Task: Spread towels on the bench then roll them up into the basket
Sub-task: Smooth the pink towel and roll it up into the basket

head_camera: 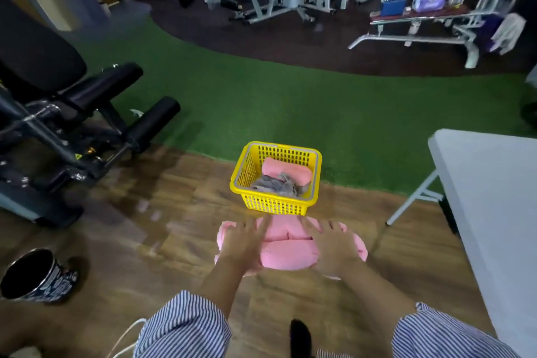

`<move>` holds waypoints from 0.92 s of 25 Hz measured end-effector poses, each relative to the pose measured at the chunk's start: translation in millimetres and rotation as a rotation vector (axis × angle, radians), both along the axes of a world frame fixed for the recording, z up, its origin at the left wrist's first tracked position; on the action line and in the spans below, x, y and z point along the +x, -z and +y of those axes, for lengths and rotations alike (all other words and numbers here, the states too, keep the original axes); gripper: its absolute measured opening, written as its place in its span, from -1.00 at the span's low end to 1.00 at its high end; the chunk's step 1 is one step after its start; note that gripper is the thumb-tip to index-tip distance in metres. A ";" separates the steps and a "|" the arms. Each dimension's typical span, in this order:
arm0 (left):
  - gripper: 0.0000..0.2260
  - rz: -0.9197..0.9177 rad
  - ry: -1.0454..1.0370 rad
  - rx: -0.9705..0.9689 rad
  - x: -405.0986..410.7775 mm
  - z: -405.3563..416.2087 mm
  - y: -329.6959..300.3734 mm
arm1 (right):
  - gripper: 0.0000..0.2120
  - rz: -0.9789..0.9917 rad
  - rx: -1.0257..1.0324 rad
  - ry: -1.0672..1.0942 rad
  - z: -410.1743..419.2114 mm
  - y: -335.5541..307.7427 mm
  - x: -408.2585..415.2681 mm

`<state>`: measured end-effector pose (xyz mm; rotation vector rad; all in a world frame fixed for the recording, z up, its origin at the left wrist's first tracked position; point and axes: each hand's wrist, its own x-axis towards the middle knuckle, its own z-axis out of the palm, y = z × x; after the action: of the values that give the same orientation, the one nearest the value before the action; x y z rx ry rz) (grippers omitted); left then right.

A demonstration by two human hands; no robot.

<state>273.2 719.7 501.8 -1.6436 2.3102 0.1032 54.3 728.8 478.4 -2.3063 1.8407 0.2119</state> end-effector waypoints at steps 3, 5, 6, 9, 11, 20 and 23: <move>-0.15 0.012 -0.045 -0.011 4.6 -62.8 2.4 | 0.02 0.018 0.021 -0.046 -72.1 -6.0 3.5; -0.14 0.076 -0.070 -0.009 12.1 -101.8 10.3 | 0.01 0.011 0.072 -0.054 -111.2 -3.2 10.1; -0.10 0.071 -0.057 0.018 16.3 -121.6 15.5 | 0.00 0.014 0.085 -0.052 -128.0 0.1 14.0; -0.05 0.140 -0.015 0.010 29.6 -195.9 46.2 | -0.02 -0.003 0.129 -0.003 -190.1 14.3 21.8; -0.02 0.167 0.010 0.071 36.0 -244.7 63.9 | -0.01 0.008 0.156 0.049 -223.6 29.8 28.1; -0.12 0.261 0.218 0.188 35.9 -461.7 121.2 | 0.03 -0.070 0.204 0.304 -395.1 96.1 41.3; -0.04 0.246 0.276 0.099 23.0 -527.6 171.7 | -0.01 -0.047 0.134 0.304 -460.0 147.8 26.9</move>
<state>296.3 192.0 330.0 -1.3125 2.6427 0.3708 81.3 268.8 330.6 -1.8984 2.0531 0.2266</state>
